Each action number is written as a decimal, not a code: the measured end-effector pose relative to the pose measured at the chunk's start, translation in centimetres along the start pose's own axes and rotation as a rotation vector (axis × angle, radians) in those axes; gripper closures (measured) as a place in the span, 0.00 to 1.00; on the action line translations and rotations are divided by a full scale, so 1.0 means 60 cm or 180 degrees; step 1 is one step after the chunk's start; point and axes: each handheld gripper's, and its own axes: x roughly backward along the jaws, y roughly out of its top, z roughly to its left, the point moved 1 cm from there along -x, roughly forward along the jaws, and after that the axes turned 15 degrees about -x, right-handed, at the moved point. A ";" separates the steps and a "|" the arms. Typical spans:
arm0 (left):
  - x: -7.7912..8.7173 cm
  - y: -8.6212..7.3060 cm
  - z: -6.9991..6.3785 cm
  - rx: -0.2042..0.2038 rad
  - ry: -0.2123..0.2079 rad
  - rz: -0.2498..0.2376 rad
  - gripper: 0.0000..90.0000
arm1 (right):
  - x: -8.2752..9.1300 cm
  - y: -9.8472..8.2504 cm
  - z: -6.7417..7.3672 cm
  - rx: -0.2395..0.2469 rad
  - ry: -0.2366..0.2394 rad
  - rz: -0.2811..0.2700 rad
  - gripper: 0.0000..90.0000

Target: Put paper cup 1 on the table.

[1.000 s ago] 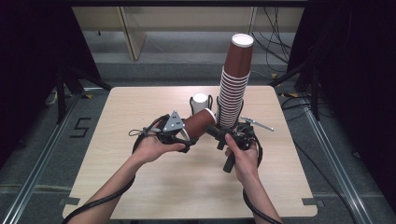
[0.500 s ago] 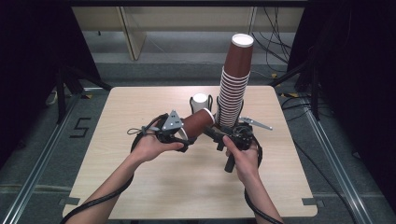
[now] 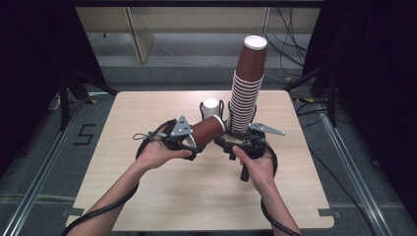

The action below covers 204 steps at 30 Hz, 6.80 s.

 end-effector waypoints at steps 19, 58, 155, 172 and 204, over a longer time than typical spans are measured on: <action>0.001 0.003 0.002 -0.0071 -0.0081 0.0094 0.20 | 0.014 0.013 0.006 0.0927 -0.0283 0.0266 0.12; -0.003 0.040 0.000 -0.0143 -0.0376 0.0271 0.20 | 0.017 0.010 0.011 0.2256 -0.0639 0.0660 0.04; -0.016 0.087 -0.015 -0.0323 -0.0753 0.0372 0.23 | -0.024 -0.025 0.038 0.3520 -0.0606 0.0957 0.07; -0.014 0.090 -0.016 -0.0412 -0.0804 0.0363 0.23 | -0.026 -0.029 0.037 0.3815 -0.0601 0.0997 0.13; -0.009 0.093 -0.016 -0.0684 -0.0718 0.0108 0.09 | -0.021 -0.026 0.039 0.3707 -0.0546 0.1041 0.22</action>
